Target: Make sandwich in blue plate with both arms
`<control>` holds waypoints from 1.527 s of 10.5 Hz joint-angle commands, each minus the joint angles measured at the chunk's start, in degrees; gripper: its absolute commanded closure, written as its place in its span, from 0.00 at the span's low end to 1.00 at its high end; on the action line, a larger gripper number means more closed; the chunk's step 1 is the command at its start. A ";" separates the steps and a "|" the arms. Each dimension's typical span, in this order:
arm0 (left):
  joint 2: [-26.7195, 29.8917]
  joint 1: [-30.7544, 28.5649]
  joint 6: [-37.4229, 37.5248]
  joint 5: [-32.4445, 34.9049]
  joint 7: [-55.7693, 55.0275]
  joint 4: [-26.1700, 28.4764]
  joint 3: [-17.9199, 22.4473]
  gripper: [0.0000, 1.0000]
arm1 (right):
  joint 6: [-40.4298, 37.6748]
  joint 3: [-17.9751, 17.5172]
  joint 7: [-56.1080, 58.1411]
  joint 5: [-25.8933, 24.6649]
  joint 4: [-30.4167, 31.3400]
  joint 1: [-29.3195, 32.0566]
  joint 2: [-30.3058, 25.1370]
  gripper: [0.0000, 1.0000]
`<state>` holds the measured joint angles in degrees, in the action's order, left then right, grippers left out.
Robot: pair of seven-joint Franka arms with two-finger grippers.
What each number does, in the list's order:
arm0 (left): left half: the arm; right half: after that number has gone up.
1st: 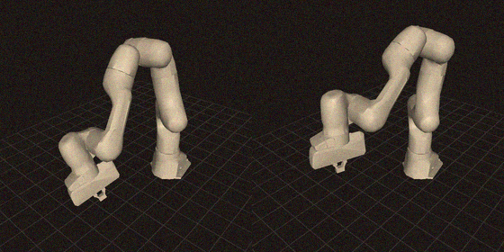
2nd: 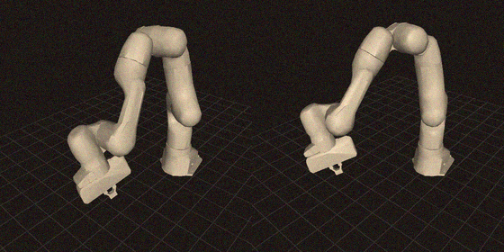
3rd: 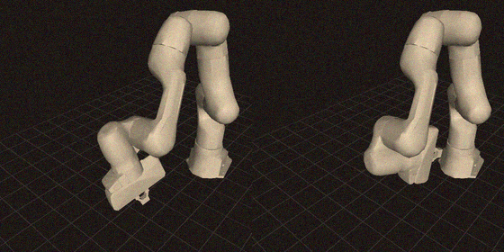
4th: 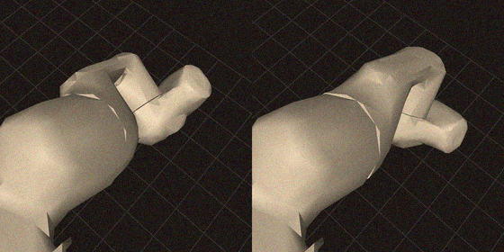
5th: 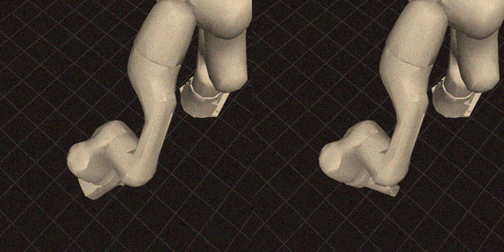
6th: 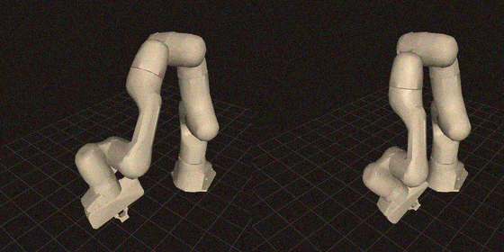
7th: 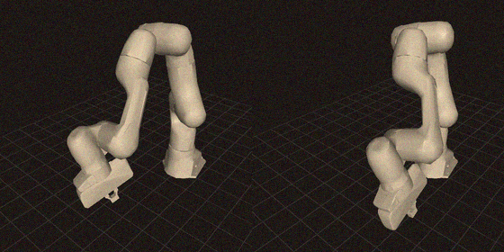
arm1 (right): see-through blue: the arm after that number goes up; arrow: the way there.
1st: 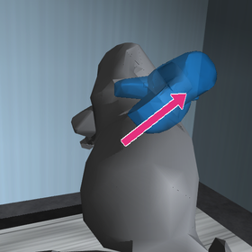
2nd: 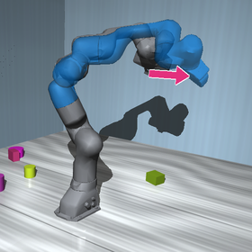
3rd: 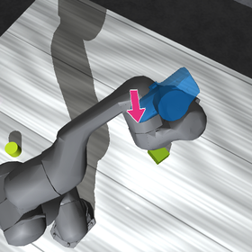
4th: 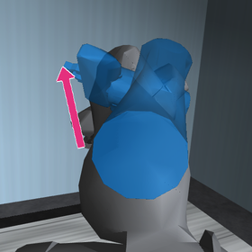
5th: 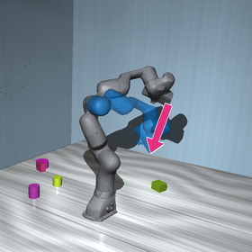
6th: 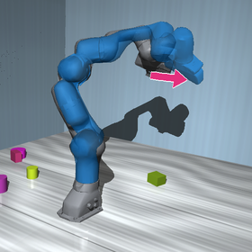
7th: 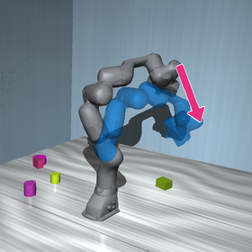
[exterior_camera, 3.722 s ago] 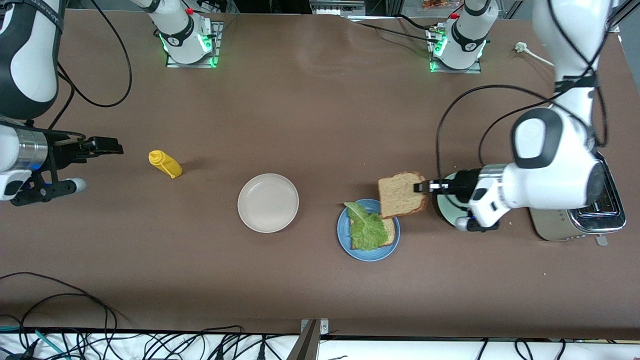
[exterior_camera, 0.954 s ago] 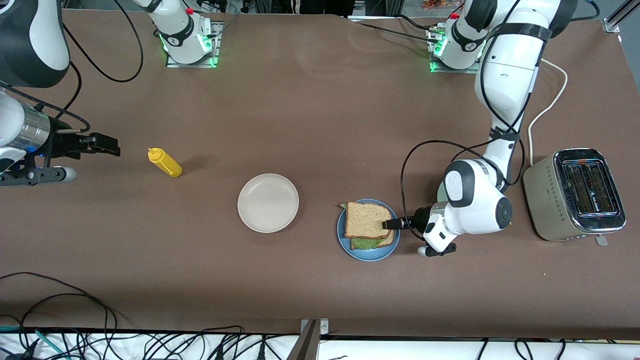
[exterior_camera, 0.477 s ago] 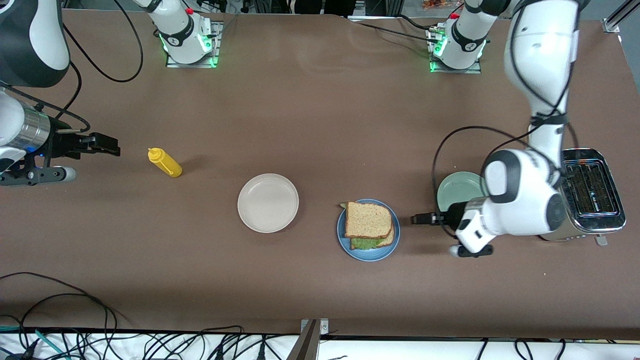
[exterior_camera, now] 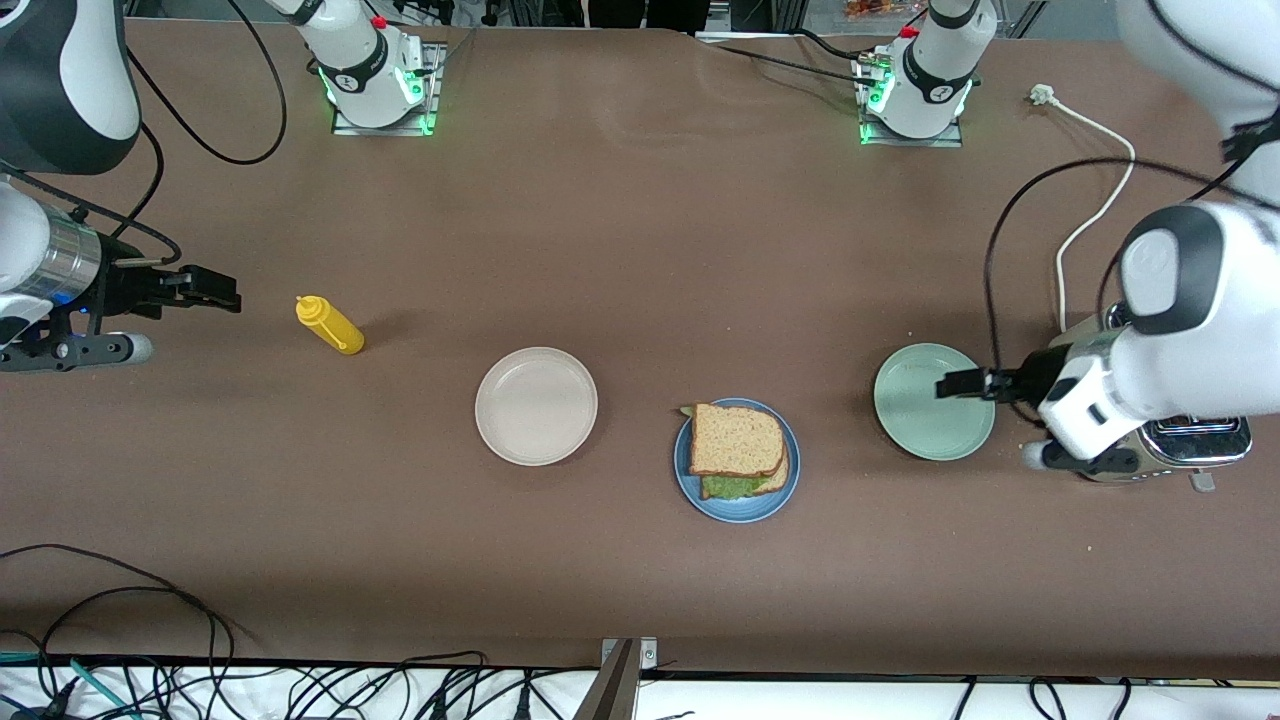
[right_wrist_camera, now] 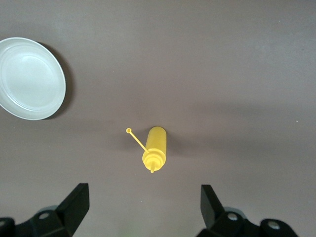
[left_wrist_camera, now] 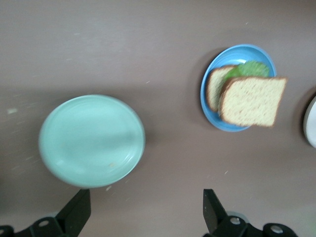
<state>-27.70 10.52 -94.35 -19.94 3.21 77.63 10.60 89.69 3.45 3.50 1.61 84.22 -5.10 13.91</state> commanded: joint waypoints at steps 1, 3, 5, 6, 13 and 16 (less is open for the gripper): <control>11.49 -0.32 6.52 11.81 0.66 3.48 -2.07 0.00 | 0.22 -0.81 -0.51 -0.37 0.68 0.27 -0.73 0.00; 20.45 -1.28 8.13 18.15 0.57 8.56 -4.79 0.00 | 0.39 -0.73 -0.25 -0.72 0.68 -0.17 -0.73 0.00; 27.33 -3.91 9.43 20.63 -3.01 13.24 -9.26 0.00 | 0.74 -0.81 -0.68 -0.99 0.68 -0.61 -0.64 0.00; 28.05 -5.49 11.10 20.64 -5.21 12.99 -11.29 0.00 | 1.27 -0.81 -1.21 -0.90 0.60 -0.70 -0.64 0.00; 28.23 -4.66 12.17 20.55 -8.04 11.40 -9.31 0.00 | 2.76 -0.81 -7.28 -1.78 0.51 -1.84 -0.64 0.00; 28.14 -4.10 12.35 20.46 -8.13 11.32 -8.23 0.00 | 2.68 -0.81 -8.94 -1.52 0.51 -1.84 -0.64 0.00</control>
<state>0.10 5.16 -82.76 -1.06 -4.16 89.00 1.56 91.85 2.93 -3.57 1.04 84.21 -6.82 13.93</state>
